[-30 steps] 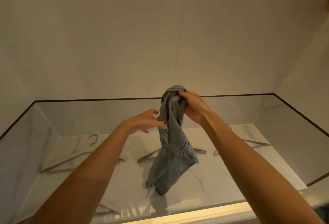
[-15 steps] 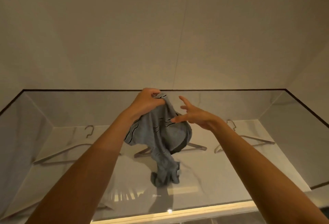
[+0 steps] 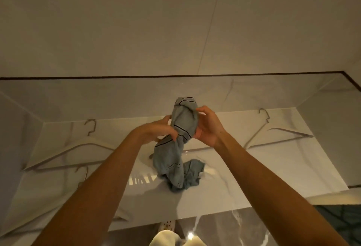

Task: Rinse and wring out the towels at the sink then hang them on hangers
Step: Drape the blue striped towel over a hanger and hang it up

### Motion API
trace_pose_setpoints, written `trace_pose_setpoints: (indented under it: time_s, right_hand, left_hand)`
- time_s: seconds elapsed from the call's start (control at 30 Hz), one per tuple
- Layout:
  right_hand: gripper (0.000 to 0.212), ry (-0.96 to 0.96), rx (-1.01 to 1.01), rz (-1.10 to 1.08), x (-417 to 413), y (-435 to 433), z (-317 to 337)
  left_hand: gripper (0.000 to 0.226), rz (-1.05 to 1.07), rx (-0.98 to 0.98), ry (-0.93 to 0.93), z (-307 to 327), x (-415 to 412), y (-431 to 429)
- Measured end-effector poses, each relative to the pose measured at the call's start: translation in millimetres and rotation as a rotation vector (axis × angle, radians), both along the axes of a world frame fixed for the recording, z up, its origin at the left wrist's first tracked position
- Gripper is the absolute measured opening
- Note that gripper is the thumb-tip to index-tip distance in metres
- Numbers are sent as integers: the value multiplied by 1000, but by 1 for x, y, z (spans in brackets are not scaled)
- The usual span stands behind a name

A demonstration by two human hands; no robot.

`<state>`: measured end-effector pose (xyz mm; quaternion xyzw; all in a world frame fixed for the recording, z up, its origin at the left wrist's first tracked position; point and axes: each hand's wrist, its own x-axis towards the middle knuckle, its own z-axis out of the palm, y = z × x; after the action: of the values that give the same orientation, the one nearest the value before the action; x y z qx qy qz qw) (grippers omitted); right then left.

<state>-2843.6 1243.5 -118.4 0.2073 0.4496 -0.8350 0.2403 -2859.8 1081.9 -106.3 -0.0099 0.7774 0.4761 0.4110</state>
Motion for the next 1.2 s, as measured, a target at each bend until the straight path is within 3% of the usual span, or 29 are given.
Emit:
trace_pose_setpoints:
  time_s: [0.07, 0.13, 0.23, 0.4, 0.47, 0.57, 0.7, 0.87, 0.97, 1.1, 1.2]
  right_hand:
    - [39, -40, 8, 25, -4, 4, -14]
    - [37, -135, 95, 45, -15, 10, -32]
    - [33, -221, 512, 102, -25, 23, -69]
    - [20, -202, 961, 219, -47, 42, -162]
    - [28, -73, 1203, 367, -61, 49, -190]
    - [47, 71, 1399, 548, -86, 62, -244]
    - [71, 67, 1600, 860, -96, 82, -290]
    - [49, 229, 1809, 946, -97, 100, -323]
    - [44, 263, 1708, 964, -95, 106, -326]
    - [45, 101, 1471, 997, -95, 104, -308]
    - [27, -10, 1130, 876, -92, 99, -283]
  left_hand:
    - [81, 22, 72, 35, -23, 5, 6]
    - [52, 123, 11, 23, -48, 1, 13]
    - [16, 172, -211, 77, -79, -4, 16]
    - [27, -8, -343, 181, -136, -25, 37]
    - [30, -70, -362, 166, -157, -35, 47]
    - [30, -152, -371, 127, -200, -53, 67]
    - [15, -186, -377, 113, -233, -61, 83]
    - [31, -159, -372, 80, -262, -70, 90]
    - [22, -189, -368, 73, -268, -74, 96]
    - [26, -219, -372, 77, -262, -72, 99]
    - [22, -192, -348, 98, -247, -72, 96]
